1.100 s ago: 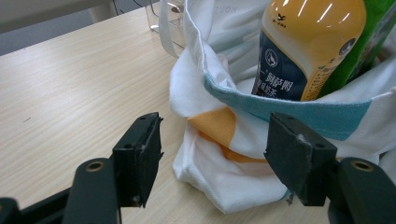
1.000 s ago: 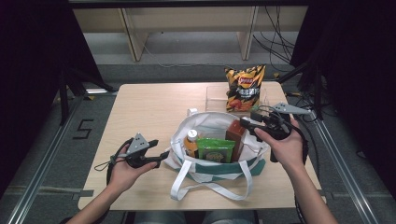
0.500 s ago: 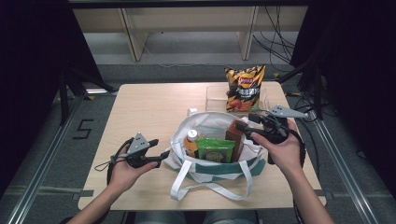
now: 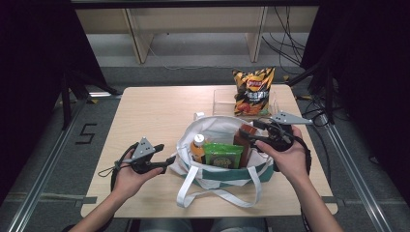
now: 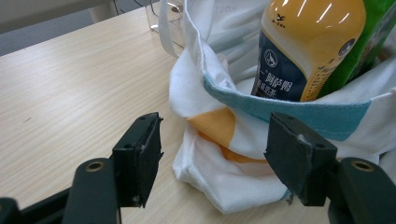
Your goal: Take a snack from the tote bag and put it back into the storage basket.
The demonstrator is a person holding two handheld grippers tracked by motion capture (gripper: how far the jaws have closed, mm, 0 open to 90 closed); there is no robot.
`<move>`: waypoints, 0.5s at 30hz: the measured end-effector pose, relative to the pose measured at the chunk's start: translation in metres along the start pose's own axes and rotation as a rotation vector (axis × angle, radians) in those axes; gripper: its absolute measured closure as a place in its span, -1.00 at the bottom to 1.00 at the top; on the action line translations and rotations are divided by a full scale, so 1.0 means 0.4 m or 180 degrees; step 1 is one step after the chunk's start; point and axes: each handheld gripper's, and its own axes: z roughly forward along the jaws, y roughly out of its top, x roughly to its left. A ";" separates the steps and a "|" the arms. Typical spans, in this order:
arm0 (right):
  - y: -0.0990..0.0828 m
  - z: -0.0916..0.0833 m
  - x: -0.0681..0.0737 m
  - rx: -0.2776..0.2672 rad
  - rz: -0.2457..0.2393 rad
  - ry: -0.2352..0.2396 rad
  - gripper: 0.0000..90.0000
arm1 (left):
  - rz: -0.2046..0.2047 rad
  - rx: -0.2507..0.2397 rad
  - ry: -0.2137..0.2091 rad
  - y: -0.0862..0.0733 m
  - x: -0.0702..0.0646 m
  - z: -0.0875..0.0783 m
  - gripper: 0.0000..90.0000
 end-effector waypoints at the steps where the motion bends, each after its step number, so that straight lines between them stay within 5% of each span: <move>1: 0.001 0.001 0.004 -0.0027 -0.0048 -0.0021 -0.31 | 0.0002 -0.0003 -0.0015 0.000 0.000 0.001 -0.22; 12: -0.005 0.014 0.009 -0.0084 -0.0187 -0.0025 -0.40 | 0.0007 0.0008 -0.0019 0.000 0.000 0.001 -0.22; 15: -0.013 0.021 0.014 0.0025 -0.0049 0.0010 -0.41 | 0.0009 0.0008 -0.0019 0.000 -0.001 0.001 -0.22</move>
